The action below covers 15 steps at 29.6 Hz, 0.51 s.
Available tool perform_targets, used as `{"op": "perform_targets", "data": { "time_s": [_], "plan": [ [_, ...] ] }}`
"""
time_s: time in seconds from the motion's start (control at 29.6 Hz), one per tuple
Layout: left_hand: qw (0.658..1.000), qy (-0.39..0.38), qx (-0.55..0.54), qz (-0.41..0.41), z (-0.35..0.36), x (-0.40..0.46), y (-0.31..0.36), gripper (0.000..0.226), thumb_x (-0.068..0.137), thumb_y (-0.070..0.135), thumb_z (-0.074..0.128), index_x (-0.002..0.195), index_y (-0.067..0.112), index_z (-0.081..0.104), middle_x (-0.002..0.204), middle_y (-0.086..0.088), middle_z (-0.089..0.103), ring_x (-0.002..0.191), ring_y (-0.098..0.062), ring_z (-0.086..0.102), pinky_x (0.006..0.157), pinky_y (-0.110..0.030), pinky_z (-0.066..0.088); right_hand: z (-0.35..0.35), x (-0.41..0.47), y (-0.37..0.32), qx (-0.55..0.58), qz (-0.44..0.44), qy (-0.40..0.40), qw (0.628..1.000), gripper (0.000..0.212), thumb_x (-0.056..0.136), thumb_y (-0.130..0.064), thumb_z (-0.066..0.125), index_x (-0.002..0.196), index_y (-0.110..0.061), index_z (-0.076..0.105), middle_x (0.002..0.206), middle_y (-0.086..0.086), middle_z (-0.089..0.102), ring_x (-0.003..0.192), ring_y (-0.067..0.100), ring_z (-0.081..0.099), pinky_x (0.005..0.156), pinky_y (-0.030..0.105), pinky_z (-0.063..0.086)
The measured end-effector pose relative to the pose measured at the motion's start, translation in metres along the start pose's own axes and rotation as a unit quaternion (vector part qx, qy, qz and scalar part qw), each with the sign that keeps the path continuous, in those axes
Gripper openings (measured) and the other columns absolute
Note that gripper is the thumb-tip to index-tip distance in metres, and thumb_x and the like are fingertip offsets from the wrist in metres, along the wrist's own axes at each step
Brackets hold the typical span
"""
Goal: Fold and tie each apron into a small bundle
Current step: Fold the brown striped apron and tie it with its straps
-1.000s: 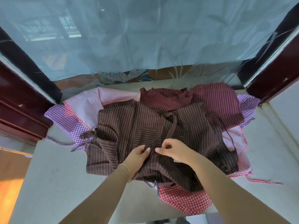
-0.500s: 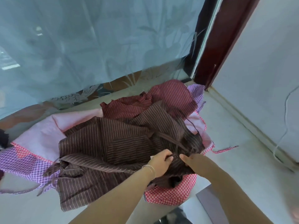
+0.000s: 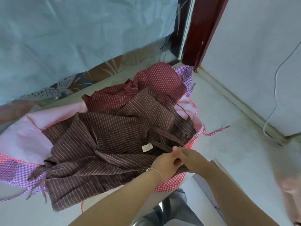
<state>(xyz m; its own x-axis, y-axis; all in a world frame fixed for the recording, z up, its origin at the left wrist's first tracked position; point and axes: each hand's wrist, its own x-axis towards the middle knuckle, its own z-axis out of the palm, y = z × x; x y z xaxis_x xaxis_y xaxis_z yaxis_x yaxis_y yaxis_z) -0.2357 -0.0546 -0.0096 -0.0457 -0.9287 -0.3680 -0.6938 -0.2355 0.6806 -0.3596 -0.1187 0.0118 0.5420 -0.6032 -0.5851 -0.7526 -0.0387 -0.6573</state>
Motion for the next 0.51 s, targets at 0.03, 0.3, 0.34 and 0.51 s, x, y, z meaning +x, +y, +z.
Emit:
{"op": "perform_targets", "data": {
  "time_s": [0.03, 0.3, 0.34, 0.51],
  "plan": [
    [1.000, 0.017, -0.013, -0.007, -0.005, -0.002, -0.006, 0.025, 0.098, 0.030, 0.046, 0.113, 0.016, 0.060, 0.103, -0.009, 0.068, 0.095, -0.026, 0.063, 0.080, -0.034, 0.049, -0.002, 0.005, 0.004, -0.067, -0.005, -0.021, 0.998, 0.057, 0.085, -0.073, 0.027, 0.102, -0.031, 0.062, 0.099, -0.010, 0.065, 0.089, 0.006, 0.062, 0.090, 0.027, 0.050],
    [0.983, -0.068, 0.155, -0.077, -0.061, -0.027, -0.065, 0.028, 0.089, 0.049, 0.056, 0.104, 0.027, 0.060, 0.097, 0.006, 0.065, 0.094, -0.019, 0.060, 0.081, -0.035, 0.048, -0.041, 0.035, -0.014, -0.145, -0.041, 0.083, 0.985, 0.017, 0.093, -0.040, 0.056, 0.097, -0.024, 0.062, 0.095, -0.007, 0.059, 0.092, 0.014, 0.057, 0.078, 0.025, 0.042],
    [0.982, -0.047, 0.157, -0.095, -0.069, -0.032, -0.073, 0.023, 0.089, 0.049, 0.056, 0.098, 0.027, 0.060, 0.094, 0.006, 0.066, 0.092, -0.018, 0.060, 0.079, -0.035, 0.049, -0.051, 0.039, -0.024, -0.177, -0.064, 0.153, 0.970, 0.021, 0.093, -0.041, 0.057, 0.099, -0.023, 0.065, 0.100, -0.006, 0.057, 0.099, 0.016, 0.055, 0.083, 0.028, 0.042],
    [0.962, 0.157, 0.136, -0.180, -0.127, -0.058, -0.091, 0.031, 0.089, 0.056, 0.052, 0.071, 0.030, 0.046, 0.065, 0.010, 0.055, 0.064, -0.010, 0.055, 0.060, -0.030, 0.044, -0.088, 0.058, -0.086, -0.231, -0.168, 0.373, 0.883, 0.032, 0.090, -0.048, 0.058, 0.094, -0.019, 0.070, 0.103, 0.001, 0.052, 0.096, 0.020, 0.050, 0.079, 0.034, 0.045]
  ]
}}
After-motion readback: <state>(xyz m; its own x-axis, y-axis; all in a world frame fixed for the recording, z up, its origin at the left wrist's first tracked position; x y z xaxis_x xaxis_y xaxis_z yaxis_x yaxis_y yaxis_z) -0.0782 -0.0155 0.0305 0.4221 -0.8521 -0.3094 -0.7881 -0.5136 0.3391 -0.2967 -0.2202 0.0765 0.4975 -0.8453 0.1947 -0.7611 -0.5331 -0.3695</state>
